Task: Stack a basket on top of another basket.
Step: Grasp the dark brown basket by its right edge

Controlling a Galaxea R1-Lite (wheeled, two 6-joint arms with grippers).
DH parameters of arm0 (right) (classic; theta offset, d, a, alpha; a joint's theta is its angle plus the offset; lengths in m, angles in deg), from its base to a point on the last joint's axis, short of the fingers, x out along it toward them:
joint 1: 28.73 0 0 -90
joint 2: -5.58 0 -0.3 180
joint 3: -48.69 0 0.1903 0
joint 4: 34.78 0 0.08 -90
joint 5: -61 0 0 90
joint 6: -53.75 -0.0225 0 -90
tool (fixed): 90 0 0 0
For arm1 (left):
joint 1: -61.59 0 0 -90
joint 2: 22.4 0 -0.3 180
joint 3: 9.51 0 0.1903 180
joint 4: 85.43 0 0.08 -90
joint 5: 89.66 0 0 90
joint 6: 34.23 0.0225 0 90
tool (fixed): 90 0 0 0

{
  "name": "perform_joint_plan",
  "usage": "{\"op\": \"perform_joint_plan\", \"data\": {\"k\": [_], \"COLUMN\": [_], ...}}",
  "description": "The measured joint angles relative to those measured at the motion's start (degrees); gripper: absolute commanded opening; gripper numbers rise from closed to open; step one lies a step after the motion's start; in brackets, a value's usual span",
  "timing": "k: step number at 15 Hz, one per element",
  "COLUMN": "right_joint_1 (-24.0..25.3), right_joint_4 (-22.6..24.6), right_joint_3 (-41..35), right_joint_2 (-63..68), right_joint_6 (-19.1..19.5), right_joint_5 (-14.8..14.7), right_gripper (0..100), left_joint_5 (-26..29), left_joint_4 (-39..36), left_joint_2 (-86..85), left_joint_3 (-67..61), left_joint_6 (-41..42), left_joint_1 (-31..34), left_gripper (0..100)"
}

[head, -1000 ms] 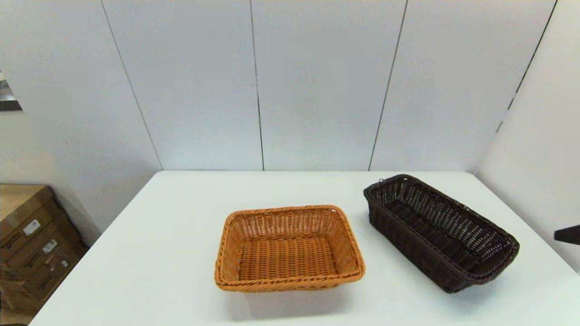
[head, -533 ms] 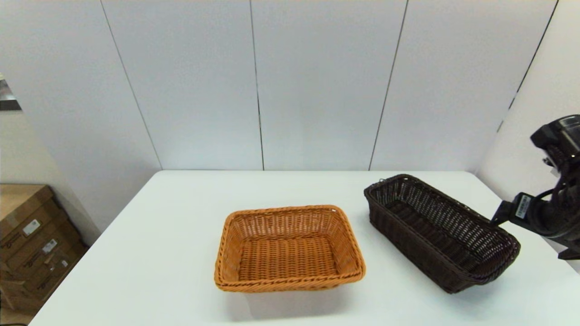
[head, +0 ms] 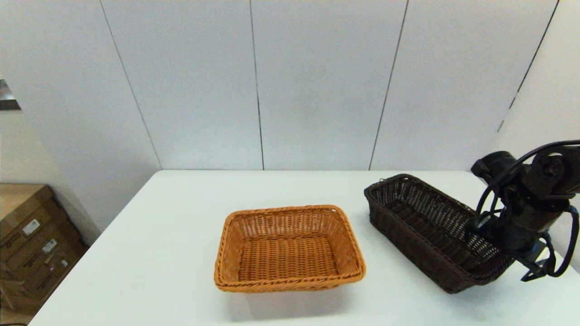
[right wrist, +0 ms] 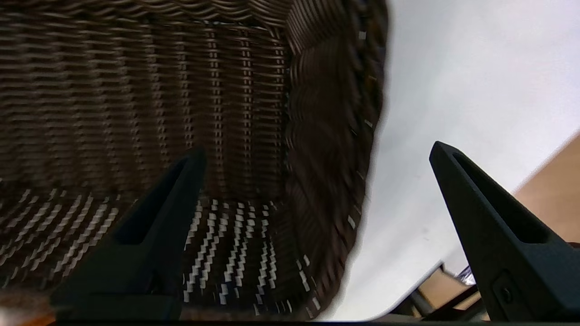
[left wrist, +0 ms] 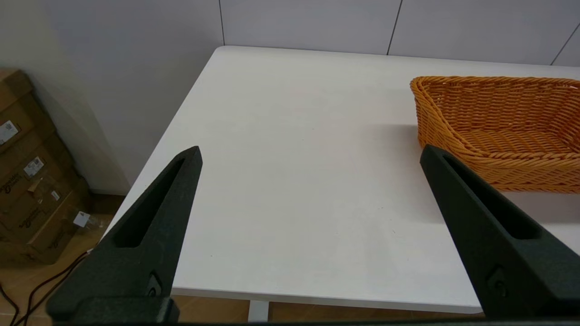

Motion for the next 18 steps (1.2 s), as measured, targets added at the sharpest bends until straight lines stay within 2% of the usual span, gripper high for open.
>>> {"op": "perform_joint_plan", "data": {"k": [3, 6, 9, 10, 12, 18], "right_joint_1": [-0.4, -1.7, -2.9, -3.3, -4.0, -5.3], "right_joint_4": [1.4, 1.8, 1.9, 2.1, 3.3, 3.4], "right_joint_3": [-0.5, -0.7, -0.7, -0.7, -0.7, -0.7], "right_joint_2": [3.1, 5.2, 6.3, 6.7, 7.6, 7.9], "right_joint_6": [-0.2, -0.2, -0.1, -0.1, 0.1, 0.5], "right_joint_5": [2.6, 7.1, 8.4, 9.5, 11.8, 12.5], "right_gripper": [100, 100, 100, 0, 0, 0], "left_joint_5": [0.0, 0.0, -0.1, 0.0, 0.0, 0.0], "left_joint_4": [0.0, 0.0, 0.0, 0.0, 0.0, 0.0], "left_joint_2": [0.0, 0.0, 0.0, 0.0, 0.0, 0.0], "left_joint_3": [0.0, 0.0, 0.0, 0.0, 0.0, 0.0], "left_joint_6": [-0.1, -0.2, -0.2, -0.2, -0.2, -0.2], "left_joint_1": [0.0, 0.0, 0.0, 0.0, 0.0, 0.0], "left_gripper": [100, 100, 100, 100, 100, 100]}}
